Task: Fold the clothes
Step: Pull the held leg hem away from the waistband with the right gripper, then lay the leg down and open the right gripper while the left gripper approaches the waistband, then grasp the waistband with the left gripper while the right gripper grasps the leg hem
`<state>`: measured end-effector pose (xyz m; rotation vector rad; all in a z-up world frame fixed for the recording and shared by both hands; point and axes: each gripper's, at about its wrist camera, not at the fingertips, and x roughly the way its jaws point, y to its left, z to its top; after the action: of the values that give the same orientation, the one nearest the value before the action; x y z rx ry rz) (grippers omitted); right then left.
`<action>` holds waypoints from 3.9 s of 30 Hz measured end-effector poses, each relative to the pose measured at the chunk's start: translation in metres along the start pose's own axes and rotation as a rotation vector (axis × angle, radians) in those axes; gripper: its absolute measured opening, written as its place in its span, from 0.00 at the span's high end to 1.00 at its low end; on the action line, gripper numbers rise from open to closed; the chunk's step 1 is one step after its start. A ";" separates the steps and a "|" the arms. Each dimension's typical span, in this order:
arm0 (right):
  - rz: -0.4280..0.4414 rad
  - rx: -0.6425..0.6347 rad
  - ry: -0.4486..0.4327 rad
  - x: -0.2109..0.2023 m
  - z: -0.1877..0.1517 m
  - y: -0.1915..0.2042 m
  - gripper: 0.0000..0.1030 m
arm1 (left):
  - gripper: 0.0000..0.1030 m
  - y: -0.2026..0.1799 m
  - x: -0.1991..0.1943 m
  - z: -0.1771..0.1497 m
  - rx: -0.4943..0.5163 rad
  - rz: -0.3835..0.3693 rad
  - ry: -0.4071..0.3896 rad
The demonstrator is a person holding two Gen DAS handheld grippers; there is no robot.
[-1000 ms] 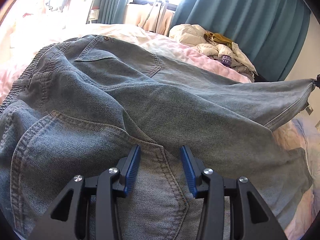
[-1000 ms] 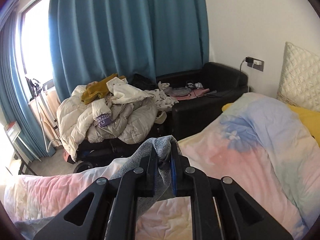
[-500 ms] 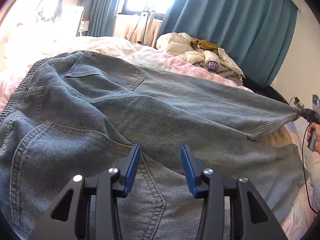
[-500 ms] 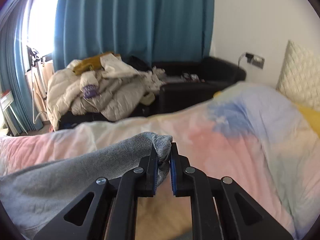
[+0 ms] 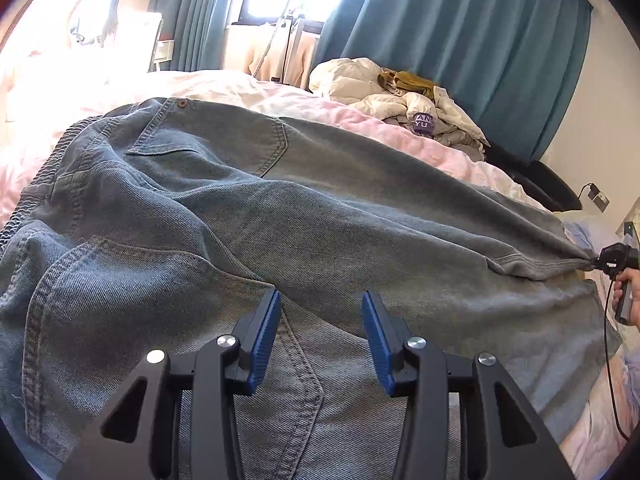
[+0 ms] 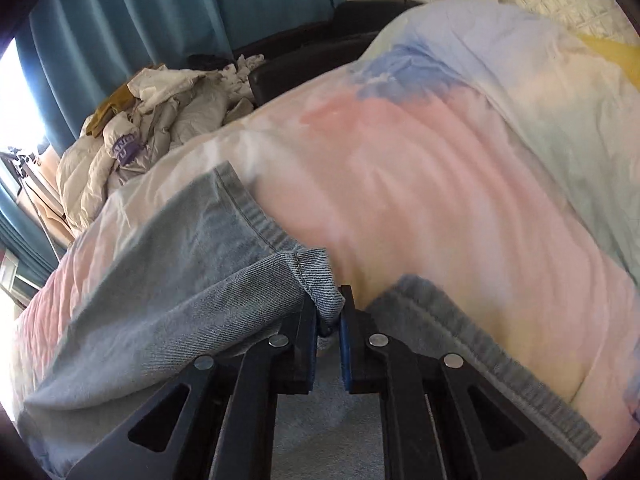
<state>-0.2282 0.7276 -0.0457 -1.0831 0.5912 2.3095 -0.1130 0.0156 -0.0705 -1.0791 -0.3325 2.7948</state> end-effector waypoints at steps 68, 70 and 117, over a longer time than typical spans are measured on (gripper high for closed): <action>0.097 0.391 0.104 -0.156 -0.212 -0.130 0.49 | 0.26 0.219 -0.124 -0.075 -0.868 -0.259 0.312; 0.090 0.409 0.107 -0.147 -0.214 -0.134 0.49 | 0.26 0.224 -0.111 -0.084 -0.943 -0.291 0.355; 0.263 0.473 -0.253 -0.216 -0.090 -0.125 0.98 | 0.90 0.216 -0.126 0.013 -0.927 -0.451 -0.064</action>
<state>0.0176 0.7144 0.0524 -0.5071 1.1572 2.2967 -0.0371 -0.2204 -0.0337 -0.8513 -1.7350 2.2352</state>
